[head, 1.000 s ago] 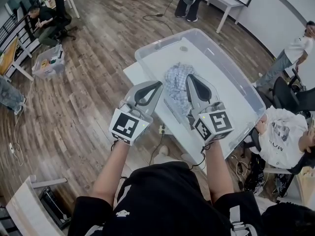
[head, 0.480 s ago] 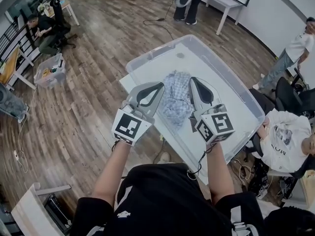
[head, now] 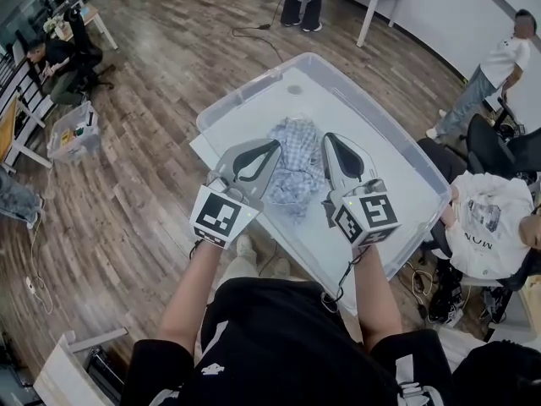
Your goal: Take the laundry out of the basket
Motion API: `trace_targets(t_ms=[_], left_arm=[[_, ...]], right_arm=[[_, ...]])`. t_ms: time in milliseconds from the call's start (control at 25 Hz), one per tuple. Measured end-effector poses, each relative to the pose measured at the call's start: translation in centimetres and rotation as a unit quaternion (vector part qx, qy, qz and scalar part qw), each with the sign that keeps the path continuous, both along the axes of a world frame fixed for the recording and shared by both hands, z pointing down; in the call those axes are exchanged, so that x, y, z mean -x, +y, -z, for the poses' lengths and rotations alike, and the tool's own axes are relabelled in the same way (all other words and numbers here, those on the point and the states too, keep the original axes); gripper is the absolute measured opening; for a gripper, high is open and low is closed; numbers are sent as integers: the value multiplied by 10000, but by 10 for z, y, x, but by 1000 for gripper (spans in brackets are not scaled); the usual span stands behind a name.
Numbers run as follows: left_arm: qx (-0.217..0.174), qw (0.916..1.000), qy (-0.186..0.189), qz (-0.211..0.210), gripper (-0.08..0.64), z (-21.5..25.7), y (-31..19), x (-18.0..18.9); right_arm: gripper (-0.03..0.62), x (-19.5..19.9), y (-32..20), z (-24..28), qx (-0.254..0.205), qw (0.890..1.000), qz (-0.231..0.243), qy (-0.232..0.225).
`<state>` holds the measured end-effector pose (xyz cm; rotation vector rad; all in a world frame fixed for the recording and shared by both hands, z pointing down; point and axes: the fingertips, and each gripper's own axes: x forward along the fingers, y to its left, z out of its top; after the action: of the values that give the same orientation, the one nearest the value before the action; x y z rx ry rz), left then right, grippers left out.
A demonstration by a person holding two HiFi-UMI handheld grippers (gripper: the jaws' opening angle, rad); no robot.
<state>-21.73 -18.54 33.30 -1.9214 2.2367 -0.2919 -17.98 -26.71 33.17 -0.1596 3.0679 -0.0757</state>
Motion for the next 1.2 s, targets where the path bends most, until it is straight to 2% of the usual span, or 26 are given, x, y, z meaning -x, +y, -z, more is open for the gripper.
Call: trace_targets(t_ms=[160,320,480,600,680,840,960,1080,1120,1200], left_arm=[[83,9995,-10,-289,11,-4,-19,14],[42,9948,220,-991,11,-3,-42,23],[308,9854,225,-1662,11,-12,-73,32],[858,9723,139,-2172,12,-34,-98,36],[1419,9569,116,-2531,79,-57,-113,36],[2446,9136,-19,-3249,232,-105,-136,35],[3011,8799,-24,-3675,397,-141,-146,30],[3432,8537,-32,-3916,534,-174,-153,24],[3589,8444,-73,-3977,570,-188,-153,22],[3962,8210,-234,-4104,583,-217,-151,20]], right_arm=[[-2,6,-18,-5,-62,9997,-243,59],[-2,7,-41,-9,57,9978,-655,76],[-2,10,-64,-16,132,9940,-1077,135],[-2,10,-80,-21,177,9899,-1390,194],[-2,10,-89,-21,188,9868,-1593,222],[-2,7,-108,-21,247,9777,-2078,167],[-2,4,-119,-22,279,9717,-2342,145],[-2,-4,-125,-22,312,9659,-2567,124],[-2,-7,-127,-23,326,9641,-2632,131],[-2,-14,-131,-25,351,9604,-2761,148]])
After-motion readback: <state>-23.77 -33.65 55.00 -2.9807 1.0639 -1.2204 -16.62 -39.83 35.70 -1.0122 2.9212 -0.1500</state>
